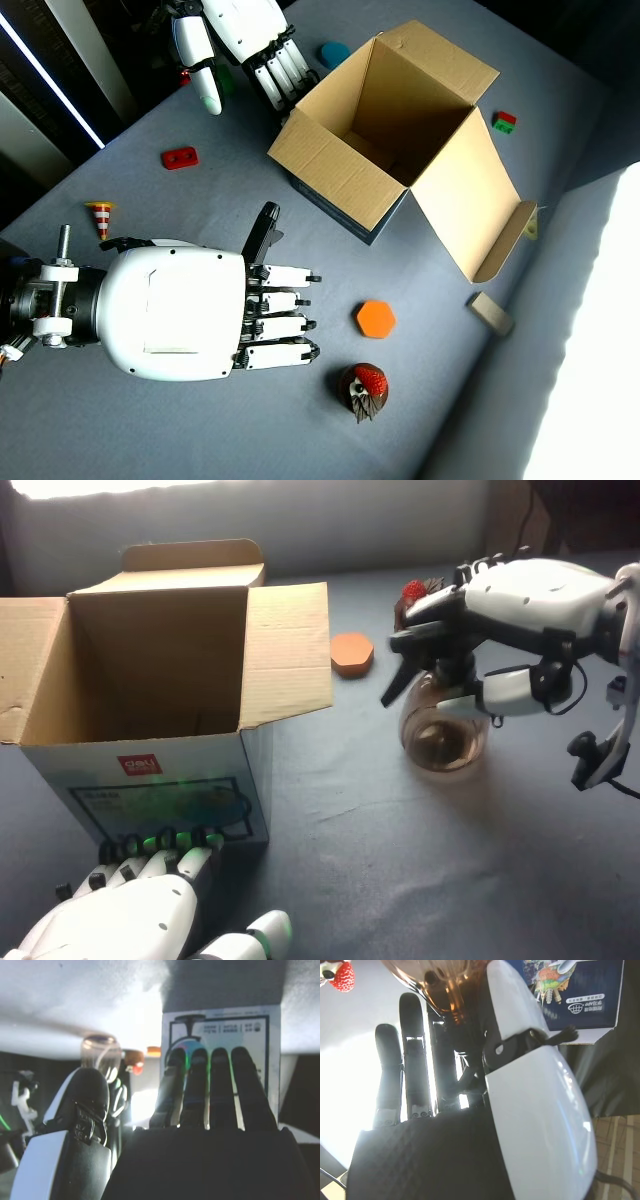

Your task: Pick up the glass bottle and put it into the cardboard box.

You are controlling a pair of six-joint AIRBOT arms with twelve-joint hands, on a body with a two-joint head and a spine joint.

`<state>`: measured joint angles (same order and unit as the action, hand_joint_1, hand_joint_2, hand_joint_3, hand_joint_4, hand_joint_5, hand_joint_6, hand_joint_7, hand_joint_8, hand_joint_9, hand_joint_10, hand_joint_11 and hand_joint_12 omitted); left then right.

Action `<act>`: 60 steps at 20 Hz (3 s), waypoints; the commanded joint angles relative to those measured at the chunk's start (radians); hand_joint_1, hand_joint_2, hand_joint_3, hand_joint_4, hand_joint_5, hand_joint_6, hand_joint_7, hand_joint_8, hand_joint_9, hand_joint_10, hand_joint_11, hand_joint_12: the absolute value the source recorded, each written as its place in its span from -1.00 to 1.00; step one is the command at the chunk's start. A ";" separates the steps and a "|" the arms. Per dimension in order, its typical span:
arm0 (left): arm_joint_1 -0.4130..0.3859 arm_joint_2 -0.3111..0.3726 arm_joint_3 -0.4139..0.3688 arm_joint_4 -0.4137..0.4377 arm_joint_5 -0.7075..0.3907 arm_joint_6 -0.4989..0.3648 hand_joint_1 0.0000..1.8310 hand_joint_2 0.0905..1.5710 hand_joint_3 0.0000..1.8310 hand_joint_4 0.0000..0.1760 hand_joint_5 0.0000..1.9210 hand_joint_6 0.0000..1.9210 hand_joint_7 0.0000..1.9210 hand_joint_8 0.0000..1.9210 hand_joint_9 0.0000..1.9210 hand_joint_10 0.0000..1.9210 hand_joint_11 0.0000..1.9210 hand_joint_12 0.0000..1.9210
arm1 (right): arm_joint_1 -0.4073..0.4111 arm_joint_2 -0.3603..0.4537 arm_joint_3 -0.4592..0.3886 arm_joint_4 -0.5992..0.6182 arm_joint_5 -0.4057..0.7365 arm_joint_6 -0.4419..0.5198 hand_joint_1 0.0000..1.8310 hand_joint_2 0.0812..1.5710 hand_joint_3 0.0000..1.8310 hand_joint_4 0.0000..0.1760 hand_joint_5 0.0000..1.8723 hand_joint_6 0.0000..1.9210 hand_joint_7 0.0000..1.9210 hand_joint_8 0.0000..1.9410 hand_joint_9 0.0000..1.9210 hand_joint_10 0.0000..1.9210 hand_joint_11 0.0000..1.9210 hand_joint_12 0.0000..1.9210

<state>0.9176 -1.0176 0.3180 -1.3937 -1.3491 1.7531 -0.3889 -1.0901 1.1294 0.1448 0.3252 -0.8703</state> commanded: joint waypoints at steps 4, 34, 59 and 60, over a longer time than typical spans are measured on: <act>0.000 0.009 0.004 0.072 -0.057 -0.012 -1.00 0.65 -1.00 -0.85 -0.93 -1.00 -0.96 -1.00 -1.00 -1.00 -1.00 -1.00 | 0.038 0.042 -0.029 -0.001 0.105 -0.001 0.49 0.45 -1.00 -1.00 -0.17 0.20 0.00 0.13 -0.15 0.46 -0.20 0.64; -0.003 0.014 -0.005 0.071 -0.047 -0.050 -1.00 0.65 -1.00 -0.86 -0.92 -1.00 -0.95 -1.00 -1.00 -1.00 -1.00 -1.00 | 0.402 0.106 -0.209 -0.138 0.187 0.183 0.49 0.45 -1.00 -1.00 -0.16 0.22 -0.01 0.12 -0.15 0.46 -0.20 0.65; -0.014 0.028 0.024 0.070 0.004 -0.051 -1.00 0.65 -1.00 -1.00 -0.96 -1.00 -0.97 -1.00 -1.00 -1.00 -1.00 -1.00 | 0.335 -0.343 0.025 -0.159 0.185 0.019 0.49 0.45 -1.00 -1.00 -0.16 0.26 0.00 0.07 -0.15 0.45 -0.19 0.65; -0.013 0.029 0.026 0.074 0.004 -0.054 -1.00 0.65 -1.00 -1.00 -0.96 -1.00 -0.97 -1.00 -1.00 -1.00 -1.00 -1.00 | 0.333 -0.354 0.028 -0.132 0.182 -0.024 0.49 0.45 -1.00 -1.00 -0.16 0.25 0.00 0.06 -0.14 0.46 -0.18 0.64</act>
<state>0.9131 -0.9924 0.3405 -1.3952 -1.2945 1.7050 -0.0616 -1.4494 1.1595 0.0132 0.3817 -0.9035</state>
